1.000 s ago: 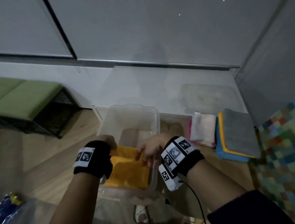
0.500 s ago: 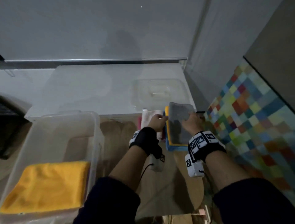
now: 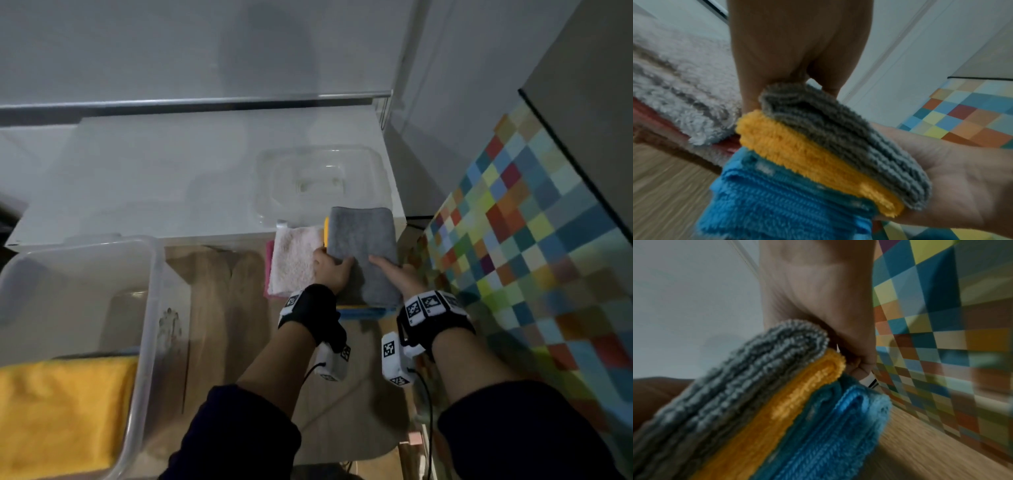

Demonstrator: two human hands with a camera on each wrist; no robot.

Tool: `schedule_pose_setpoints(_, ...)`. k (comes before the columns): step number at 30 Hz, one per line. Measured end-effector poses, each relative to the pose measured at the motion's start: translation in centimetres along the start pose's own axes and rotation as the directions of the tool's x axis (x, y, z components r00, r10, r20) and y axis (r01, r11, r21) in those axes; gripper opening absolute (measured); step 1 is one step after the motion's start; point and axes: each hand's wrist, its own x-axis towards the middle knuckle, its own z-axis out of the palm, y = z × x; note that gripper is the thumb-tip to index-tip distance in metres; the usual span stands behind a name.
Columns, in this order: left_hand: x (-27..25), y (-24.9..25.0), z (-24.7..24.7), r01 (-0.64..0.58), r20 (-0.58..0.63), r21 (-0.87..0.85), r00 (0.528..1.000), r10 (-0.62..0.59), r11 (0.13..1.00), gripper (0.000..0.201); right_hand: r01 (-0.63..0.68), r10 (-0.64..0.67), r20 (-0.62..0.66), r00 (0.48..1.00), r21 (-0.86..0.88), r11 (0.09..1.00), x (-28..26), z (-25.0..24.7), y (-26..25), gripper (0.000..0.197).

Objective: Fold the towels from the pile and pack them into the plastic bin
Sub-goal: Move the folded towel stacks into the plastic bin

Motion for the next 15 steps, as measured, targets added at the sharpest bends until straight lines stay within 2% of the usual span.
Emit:
schedule_pose_setpoints(5,-2.6,2.3,-1.0,-0.009,0.005,-0.023,1.0,0.01,1.0,0.057,0.032,-0.032,-0.022,0.999,0.003,0.999,-0.2,0.2,0.0,0.076)
schedule_pose_setpoints(10,-2.5,1.9,-1.4,-0.01,0.018,-0.083,1.0,0.012,0.996,0.054,0.051,-0.05,-0.017,0.999,0.089,0.995,-0.6,0.8,-0.1,0.08)
schedule_pose_setpoints(12,-2.6,2.0,-1.6,0.003,0.034,-0.116,0.999,0.001,0.993,0.055,0.094,-0.088,-0.061,0.994,0.101,0.99,-0.8,1.1,-0.1,0.075)
schedule_pose_setpoints(15,-2.8,2.1,-1.9,0.017,0.053,-0.129,0.999,-0.01,0.991,0.057,0.167,-0.16,-0.163,0.974,0.032,0.985,-1.4,1.5,0.1,0.068)
